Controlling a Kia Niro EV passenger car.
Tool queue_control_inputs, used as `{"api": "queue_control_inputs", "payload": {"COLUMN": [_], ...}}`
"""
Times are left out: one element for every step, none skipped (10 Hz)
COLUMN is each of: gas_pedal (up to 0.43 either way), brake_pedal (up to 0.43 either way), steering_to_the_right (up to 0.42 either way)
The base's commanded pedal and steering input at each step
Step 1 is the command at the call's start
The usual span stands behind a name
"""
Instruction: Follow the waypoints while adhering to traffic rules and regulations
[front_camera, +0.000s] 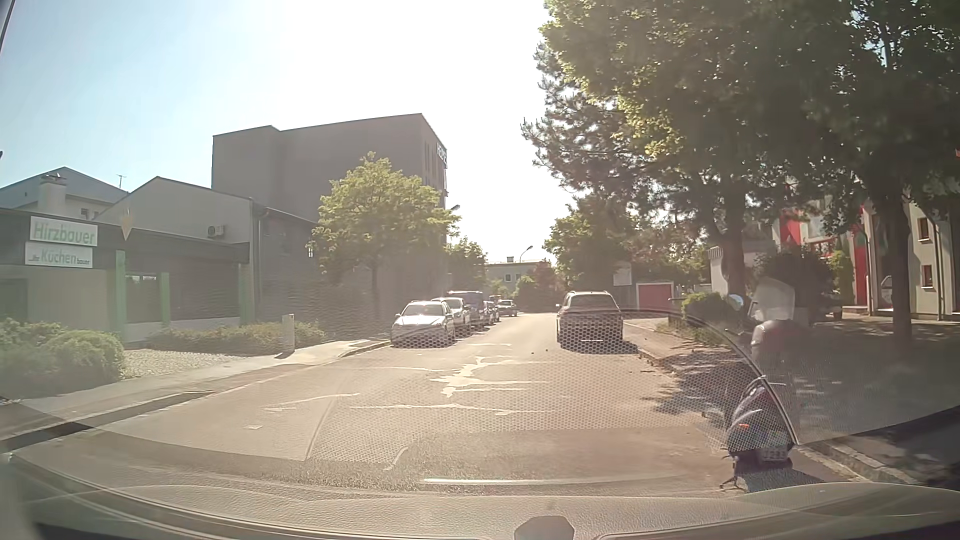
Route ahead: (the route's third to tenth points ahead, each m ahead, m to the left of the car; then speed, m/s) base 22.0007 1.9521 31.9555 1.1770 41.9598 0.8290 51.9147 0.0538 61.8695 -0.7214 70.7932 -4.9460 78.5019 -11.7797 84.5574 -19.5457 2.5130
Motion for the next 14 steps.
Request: {"api": "queue_control_inputs", "payload": {"gas_pedal": [0.098,0.047,0.047,0.047,0.047,0.079,0.087,0.110,0.110,0.110,0.110,0.098,0.098,0.098], "brake_pedal": [0.000,0.000,0.000,0.000,0.000,0.000,0.000,0.000,0.000,0.000,0.000,0.000,0.000,0.000], "steering_to_the_right": [-0.267,-0.222,-0.192,-0.160,-0.112,-0.079,-0.056,-0.040,-0.019,-0.004,0.005,0.012,0.024,0.030]}}
